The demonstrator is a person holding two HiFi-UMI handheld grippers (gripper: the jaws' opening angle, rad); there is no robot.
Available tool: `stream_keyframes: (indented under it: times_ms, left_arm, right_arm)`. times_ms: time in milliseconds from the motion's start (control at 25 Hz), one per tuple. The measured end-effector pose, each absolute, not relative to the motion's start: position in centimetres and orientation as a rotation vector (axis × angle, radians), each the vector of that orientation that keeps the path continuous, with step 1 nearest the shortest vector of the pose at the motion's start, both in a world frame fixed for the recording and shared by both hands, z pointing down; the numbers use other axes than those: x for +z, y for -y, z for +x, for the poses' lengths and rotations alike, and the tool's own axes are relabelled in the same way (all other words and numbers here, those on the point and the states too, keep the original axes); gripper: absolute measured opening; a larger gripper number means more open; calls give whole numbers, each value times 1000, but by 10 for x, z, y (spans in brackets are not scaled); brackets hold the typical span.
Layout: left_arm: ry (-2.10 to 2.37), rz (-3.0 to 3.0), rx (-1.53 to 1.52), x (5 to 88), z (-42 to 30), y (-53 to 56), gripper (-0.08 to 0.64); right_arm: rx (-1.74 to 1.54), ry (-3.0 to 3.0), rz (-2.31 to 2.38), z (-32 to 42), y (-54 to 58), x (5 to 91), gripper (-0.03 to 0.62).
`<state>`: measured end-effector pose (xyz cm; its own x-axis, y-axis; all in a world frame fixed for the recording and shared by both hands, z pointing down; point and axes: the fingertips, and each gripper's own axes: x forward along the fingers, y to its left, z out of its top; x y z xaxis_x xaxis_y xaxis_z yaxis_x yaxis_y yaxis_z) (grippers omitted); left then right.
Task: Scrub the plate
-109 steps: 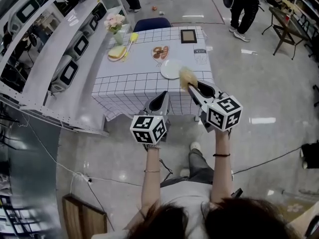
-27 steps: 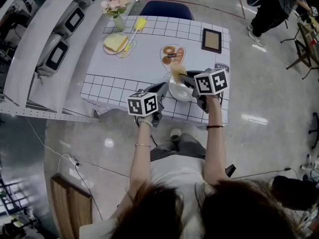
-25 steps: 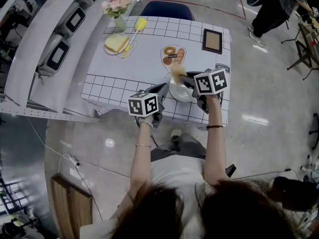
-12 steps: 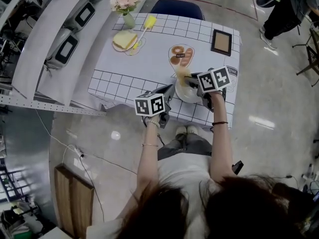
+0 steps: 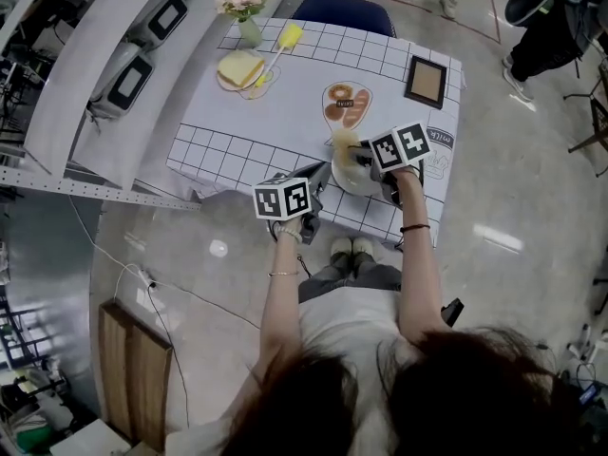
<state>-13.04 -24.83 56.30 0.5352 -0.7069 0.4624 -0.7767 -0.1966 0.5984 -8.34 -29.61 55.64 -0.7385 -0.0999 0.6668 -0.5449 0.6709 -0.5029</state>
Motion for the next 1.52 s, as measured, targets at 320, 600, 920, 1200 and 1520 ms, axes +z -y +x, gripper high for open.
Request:
stream_keyframes:
  times_ms: [320, 600, 920, 1200, 1520]
  left_arm:
    - [1198, 1921, 121, 570, -125, 249, 11]
    - [1186, 1908, 127, 574, -120, 249, 11]
    - [1202, 1899, 124, 574, -124, 251, 11]
    - [1200, 1903, 129, 573, -121, 254, 11]
    - [1188, 1920, 124, 569, -117, 258, 11]
  right_arm:
    - [965, 2216, 475, -83, 296, 571, 80]
    - [992, 2200, 463, -83, 294, 580, 80]
    - [1020, 2205, 466, -83, 298, 581, 80]
    - [1061, 2213, 502, -79, 305, 580, 80]
    - [1093, 2208, 567, -67, 313, 579, 80]
